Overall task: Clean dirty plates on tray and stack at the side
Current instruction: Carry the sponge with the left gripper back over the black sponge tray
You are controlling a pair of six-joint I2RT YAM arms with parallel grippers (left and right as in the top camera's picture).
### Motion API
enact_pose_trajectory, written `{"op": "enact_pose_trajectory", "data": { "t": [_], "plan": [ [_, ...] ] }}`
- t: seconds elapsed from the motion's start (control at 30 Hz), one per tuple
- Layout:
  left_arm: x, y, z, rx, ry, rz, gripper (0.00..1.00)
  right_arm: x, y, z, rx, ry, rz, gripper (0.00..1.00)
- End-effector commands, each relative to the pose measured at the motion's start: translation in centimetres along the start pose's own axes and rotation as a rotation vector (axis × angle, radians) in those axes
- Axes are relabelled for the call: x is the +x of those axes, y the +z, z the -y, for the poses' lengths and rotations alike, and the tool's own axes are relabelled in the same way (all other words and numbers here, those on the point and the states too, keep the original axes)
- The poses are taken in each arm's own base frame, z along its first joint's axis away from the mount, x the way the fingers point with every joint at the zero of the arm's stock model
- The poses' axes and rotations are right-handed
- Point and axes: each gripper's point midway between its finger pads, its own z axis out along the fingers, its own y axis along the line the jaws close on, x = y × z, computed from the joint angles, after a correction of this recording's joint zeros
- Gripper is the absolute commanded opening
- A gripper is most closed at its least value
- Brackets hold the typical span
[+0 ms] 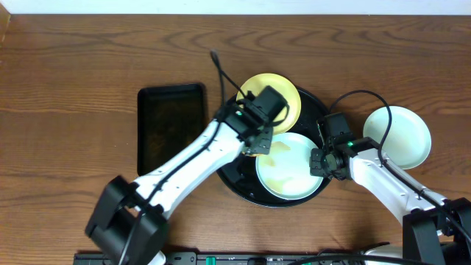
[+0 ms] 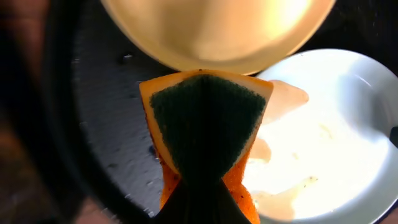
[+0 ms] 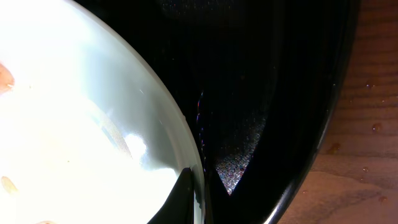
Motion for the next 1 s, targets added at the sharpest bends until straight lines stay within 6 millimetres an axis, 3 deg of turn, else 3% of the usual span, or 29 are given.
{"op": "enact_pose_trajectory", "data": {
  "t": [0.0,0.17,0.27,0.37,0.5,0.8,0.97],
  "plan": [
    [-0.5,-0.7,-2.9,-0.052,-0.054,0.001,0.08,1.3,1.0,2.1,0.099,0.012,-0.040,0.04],
    [-0.4,-1.0,-6.6,-0.096,-0.143,-0.043,0.07,1.3,1.0,2.0,0.091,0.013,-0.043,0.27],
    [-0.4,-1.0,-8.0,-0.107,-0.181,-0.059,0.08,1.2,1.0,1.9,0.090,0.012,-0.039,0.30],
    [-0.5,-1.0,-8.6,-0.112,-0.199,-0.062,0.07,1.1,1.0,1.6,0.073,0.012,-0.035,0.27],
    [-0.5,-1.0,-8.6,-0.113,-0.200,-0.062,0.07,1.5,1.1,0.9,0.029,0.014,-0.058,0.01],
    [-0.2,-1.0,-8.7,-0.117,-0.199,-0.072,0.08,0.8,0.7,0.9,0.033,0.016,-0.033,0.01],
    [0.0,-1.1,-8.8,-0.121,-0.199,-0.080,0.08,-1.7,-1.8,1.0,0.050,-0.039,0.072,0.01]
  ]
}}
